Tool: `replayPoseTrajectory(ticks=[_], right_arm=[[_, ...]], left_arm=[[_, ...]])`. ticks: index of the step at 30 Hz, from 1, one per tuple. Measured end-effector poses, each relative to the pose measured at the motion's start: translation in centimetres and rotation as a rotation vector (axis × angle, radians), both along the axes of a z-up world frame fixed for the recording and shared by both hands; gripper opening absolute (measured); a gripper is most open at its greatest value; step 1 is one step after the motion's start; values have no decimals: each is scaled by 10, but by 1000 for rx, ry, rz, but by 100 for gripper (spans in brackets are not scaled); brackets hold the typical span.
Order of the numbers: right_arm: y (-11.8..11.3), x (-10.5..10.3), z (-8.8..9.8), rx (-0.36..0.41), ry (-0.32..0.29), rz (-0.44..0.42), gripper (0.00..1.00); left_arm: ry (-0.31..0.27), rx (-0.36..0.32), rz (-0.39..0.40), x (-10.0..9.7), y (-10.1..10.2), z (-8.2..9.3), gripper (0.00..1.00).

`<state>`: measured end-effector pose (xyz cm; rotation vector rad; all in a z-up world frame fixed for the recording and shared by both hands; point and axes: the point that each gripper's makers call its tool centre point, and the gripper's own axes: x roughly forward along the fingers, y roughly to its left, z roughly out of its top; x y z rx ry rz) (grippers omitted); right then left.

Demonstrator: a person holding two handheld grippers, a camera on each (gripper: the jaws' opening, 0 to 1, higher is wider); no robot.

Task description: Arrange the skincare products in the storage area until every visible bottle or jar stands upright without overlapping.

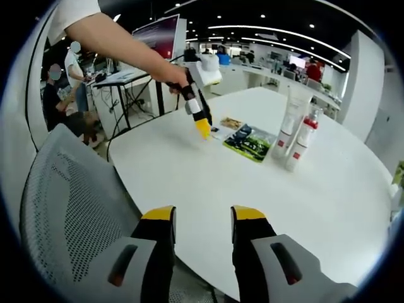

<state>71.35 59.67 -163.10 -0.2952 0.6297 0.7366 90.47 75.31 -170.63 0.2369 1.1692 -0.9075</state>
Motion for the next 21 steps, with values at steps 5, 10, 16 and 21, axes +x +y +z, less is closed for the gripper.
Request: replayPoseTrajectory(ticks=[5, 10, 16, 21], right_arm=[[2, 0, 3, 18, -6, 3, 34], [5, 0, 6, 42, -13, 3, 36], [9, 5, 22, 161, -26, -30, 43], [11, 6, 34, 238, -37, -45, 49]], left_arm=[[-2, -119, 132, -5, 1, 14, 75], [-31, -134, 157, -17, 12, 19, 75], [-108, -202, 200, -28, 11, 39, 76], [-178, -349, 228, -44, -7, 69, 77]])
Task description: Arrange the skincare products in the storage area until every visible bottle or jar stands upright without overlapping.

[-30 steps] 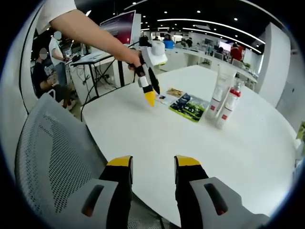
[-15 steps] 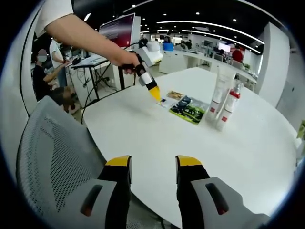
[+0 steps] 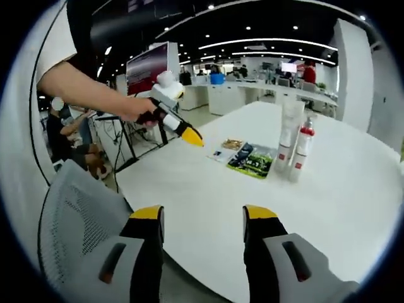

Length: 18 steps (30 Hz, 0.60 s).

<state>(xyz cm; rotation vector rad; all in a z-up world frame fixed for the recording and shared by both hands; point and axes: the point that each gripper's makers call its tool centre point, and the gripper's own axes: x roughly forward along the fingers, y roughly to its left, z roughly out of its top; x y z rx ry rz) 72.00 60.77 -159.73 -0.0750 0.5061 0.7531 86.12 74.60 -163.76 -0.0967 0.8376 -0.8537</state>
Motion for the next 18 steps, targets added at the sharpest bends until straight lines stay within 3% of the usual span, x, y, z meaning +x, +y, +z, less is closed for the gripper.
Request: replayPoseTrajectory(ticks=[3, 7, 18], right_arm=[[3, 0, 6, 35, -11, 3, 51], [4, 0, 13, 74, -25, 1, 54], [7, 2, 42, 245, -66, -21, 68]], left_arm=[[-34, -27, 0, -15, -6, 12, 77], [-78, -122, 17, -36, -16, 32, 81], [-192, -261, 82, -92, -21, 54, 90]])
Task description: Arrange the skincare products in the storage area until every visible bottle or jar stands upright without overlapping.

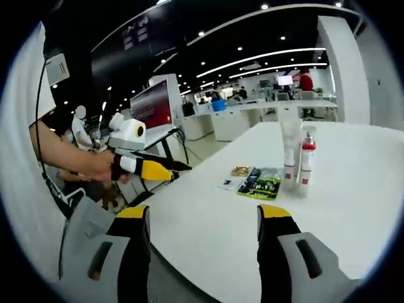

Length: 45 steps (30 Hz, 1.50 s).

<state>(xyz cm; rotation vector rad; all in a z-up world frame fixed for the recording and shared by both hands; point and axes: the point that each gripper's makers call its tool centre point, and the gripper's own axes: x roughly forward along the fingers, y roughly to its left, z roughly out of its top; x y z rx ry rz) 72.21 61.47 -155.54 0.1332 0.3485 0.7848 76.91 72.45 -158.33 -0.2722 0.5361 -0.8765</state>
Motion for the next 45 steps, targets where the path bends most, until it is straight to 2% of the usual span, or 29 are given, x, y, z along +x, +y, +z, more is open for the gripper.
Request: replayPoseTrajectory(ticks=[3, 8, 12, 17, 20, 25, 27, 30, 33, 35, 37, 41, 45], right_arm=[[0, 0, 7, 33, -13, -3, 71], [2, 0, 15, 65, -31, -2, 75], [1, -2, 22, 91, -52, -2, 77], [0, -3, 29, 135, -62, -3, 81], [-2, -2, 35, 160, -80, -15, 84], [-1, -2, 31, 165, -55, -14, 85], [0, -2, 27, 162, -39, -8, 85], [3, -2, 23, 160, -14, 2, 86], [5, -3, 18, 147, 6, 6, 86], [4, -2, 17, 144, 14, 3, 85], [4, -1, 16, 147, 18, 1, 85], [3, -2, 21, 161, 9, 1, 85], [2, -2, 23, 167, 1, -2, 84]], left_arm=[[-22, -32, 35, -7, 2, 7, 91], [-132, -80, 86, -19, 1, 29, 97], [-193, -73, 86, -29, -2, 35, 99], [-216, -110, 97, -41, -10, 44, 100], [-227, -96, 93, -48, -17, 46, 100], [-260, -83, 96, -58, -29, 54, 100], [-277, -129, 120, -57, -33, 63, 100], [-302, -154, 192, -49, -29, 67, 100], [-305, -131, 223, -44, -19, 64, 100], [-301, -178, 258, -41, -11, 69, 100], [-298, -193, 278, -39, -6, 71, 100], [-304, -193, 286, -38, -7, 72, 100], [-310, -165, 227, -45, -19, 68, 100]])
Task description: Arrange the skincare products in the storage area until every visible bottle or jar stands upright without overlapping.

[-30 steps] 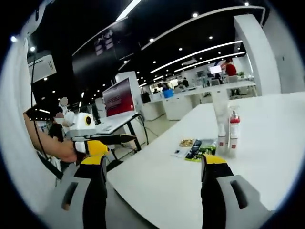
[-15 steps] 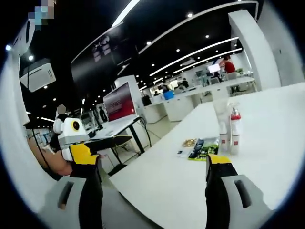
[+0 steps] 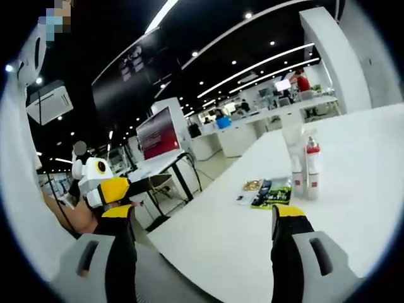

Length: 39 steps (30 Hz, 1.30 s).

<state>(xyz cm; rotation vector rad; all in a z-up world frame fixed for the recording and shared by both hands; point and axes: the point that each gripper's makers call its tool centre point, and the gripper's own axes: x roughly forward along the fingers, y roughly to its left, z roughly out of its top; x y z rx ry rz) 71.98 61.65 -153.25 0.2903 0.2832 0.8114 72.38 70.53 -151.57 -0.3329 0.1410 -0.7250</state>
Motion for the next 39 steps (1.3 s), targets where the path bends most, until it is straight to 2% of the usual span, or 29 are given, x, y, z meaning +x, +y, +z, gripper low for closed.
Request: replayPoseTrajectory(ticks=[4, 10, 17, 29, 39], right_arm=[[0, -2, 5, 7, -20, -1, 83], [-5, -2, 4, -11, -34, -15, 80], [-5, -3, 0, -31, -26, -16, 80], [-9, 1, 2, -19, -24, -52, 79], [-10, 2, 1, -31, -20, -57, 77]], left_arm=[[2, 25, -37, -5, -8, -4, 100], [29, 17, -61, -7, -11, -7, 99], [41, 23, -83, -10, -14, -10, 99], [46, 58, -142, -20, -20, -17, 99], [58, 77, -155, -21, -22, -22, 98]])
